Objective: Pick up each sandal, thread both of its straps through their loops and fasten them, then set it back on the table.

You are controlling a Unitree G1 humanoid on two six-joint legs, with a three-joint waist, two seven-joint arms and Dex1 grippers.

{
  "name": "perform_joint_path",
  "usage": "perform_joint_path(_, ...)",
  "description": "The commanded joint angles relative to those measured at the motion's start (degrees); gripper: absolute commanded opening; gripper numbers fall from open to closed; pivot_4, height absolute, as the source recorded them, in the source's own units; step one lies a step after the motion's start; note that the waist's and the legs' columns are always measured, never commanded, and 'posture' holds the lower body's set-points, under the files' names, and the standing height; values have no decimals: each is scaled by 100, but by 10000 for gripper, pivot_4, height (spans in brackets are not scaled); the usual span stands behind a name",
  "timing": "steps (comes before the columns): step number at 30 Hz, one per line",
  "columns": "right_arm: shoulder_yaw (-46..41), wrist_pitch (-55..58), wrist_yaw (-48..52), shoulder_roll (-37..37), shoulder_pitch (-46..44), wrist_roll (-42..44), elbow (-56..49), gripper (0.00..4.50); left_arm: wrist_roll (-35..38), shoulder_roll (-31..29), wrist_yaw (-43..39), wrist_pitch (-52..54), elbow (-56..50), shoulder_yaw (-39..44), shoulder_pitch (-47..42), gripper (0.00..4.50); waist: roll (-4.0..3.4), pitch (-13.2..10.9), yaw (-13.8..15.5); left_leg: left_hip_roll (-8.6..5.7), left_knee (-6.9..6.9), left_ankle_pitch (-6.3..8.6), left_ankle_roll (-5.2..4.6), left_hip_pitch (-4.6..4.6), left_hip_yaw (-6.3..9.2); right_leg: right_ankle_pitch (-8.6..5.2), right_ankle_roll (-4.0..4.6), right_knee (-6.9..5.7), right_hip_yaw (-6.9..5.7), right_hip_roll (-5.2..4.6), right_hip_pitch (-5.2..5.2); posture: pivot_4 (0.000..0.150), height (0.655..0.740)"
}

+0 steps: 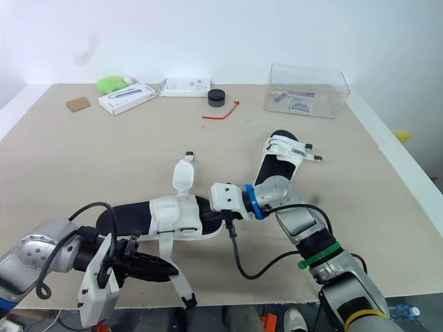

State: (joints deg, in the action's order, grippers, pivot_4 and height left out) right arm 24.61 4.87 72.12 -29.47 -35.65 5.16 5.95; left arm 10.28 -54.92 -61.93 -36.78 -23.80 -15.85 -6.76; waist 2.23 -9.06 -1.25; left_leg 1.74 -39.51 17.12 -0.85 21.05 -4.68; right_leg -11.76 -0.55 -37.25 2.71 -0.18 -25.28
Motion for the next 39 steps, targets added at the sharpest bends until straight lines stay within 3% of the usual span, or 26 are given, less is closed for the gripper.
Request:
perform_joint_path(1,110,56,32,-98,7,-275,188,0,334,88,207,407,-295,247,27,305,0,0,0,0,0,0,0,0,0,0,0,0,0,0,0,1500,7400)
perform_joint_path(6,119,34,47,-79,-9,-291,222,0,1022,209,539,1571,-571,486,81,305,0,0,1,-1,0,0,0,0,-1,1,-1,0,0,1,0,1500,7400)
perform_joint_path(14,132,33,62,-57,8,-295,199,0,3716,363,1406,5263,-661,954,-528,305,0,0,-1,-2,-7,-4,-5,0,10,-9,-34,-1,-6,6,4,1500,7400)
perform_joint_path(24,106,15,71,-78,3,-309,207,0,6573,966,2565,8014,459,1867,-1120,305,0,0,-1,-5,-8,-7,0,0,17,6,-10,-3,-5,6,5,1500,7400)
perform_joint_path(28,101,34,67,-100,33,-309,154,0,6821,1143,2798,8481,691,2059,-1111,305,0,0,0,-9,-8,-8,2,1,18,6,-8,-3,-3,5,6,1500,7400)
perform_joint_path(39,99,72,65,-158,108,-303,33,0,6594,1561,3220,8764,1025,2508,-807,305,0,0,1,-15,-7,-12,10,4,25,5,-5,-3,-2,2,6,1500,7400)
